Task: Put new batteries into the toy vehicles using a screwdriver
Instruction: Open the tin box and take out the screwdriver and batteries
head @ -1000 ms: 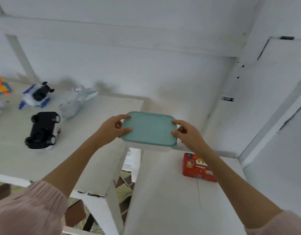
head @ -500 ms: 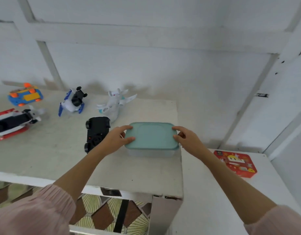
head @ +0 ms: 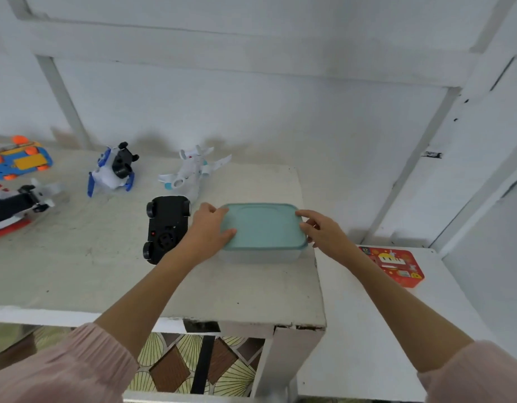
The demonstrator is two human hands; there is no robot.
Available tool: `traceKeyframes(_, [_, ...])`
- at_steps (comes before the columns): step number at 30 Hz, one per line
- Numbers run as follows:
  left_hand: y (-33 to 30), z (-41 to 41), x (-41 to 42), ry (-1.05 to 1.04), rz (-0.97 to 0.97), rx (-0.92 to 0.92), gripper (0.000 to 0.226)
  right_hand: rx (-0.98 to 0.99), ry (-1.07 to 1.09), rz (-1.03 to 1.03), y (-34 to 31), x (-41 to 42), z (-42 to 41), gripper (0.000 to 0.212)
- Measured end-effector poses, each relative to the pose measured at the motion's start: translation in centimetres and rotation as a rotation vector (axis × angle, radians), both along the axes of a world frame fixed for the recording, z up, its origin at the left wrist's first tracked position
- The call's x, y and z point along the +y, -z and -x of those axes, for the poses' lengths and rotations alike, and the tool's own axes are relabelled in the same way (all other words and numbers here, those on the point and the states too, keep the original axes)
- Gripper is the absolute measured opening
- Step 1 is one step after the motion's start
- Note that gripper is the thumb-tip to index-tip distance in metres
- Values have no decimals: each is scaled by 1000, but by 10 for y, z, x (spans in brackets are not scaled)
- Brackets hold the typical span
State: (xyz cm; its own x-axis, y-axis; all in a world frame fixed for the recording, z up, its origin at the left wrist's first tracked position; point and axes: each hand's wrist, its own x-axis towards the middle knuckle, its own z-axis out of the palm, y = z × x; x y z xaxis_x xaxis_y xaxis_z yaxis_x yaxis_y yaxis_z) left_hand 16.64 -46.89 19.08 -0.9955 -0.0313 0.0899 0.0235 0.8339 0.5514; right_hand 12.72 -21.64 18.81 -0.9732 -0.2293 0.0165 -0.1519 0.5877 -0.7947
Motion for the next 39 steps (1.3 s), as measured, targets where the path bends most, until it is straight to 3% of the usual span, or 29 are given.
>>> traceKeyframes(4, [-11, -5, 48, 175, 8, 192, 63, -54, 41, 143, -3, 10, -10, 36])
traceKeyframes(8, [-2, -1, 93, 255, 202, 120, 80, -154, 61, 367, 0, 18, -19, 33])
traceKeyframes(12, [13, 6, 105, 198, 399, 161, 95, -164, 63, 394, 3, 19, -23, 31])
traceKeyframes(16, [27, 10, 104, 209, 468, 460, 80, -146, 82, 398, 7, 16, -25, 32])
traceKeyframes(29, [54, 17, 103, 199, 476, 885, 65, -212, 142, 550, 18, 16, -26, 29])
traceKeyframes(35, [59, 17, 100, 202, 363, 1113, 52, -177, 154, 580, 19, 13, -27, 27])
traceKeyframes(39, [58, 17, 99, 178, 255, 1135, 48, -158, 175, 605, 21, 10, -30, 26])
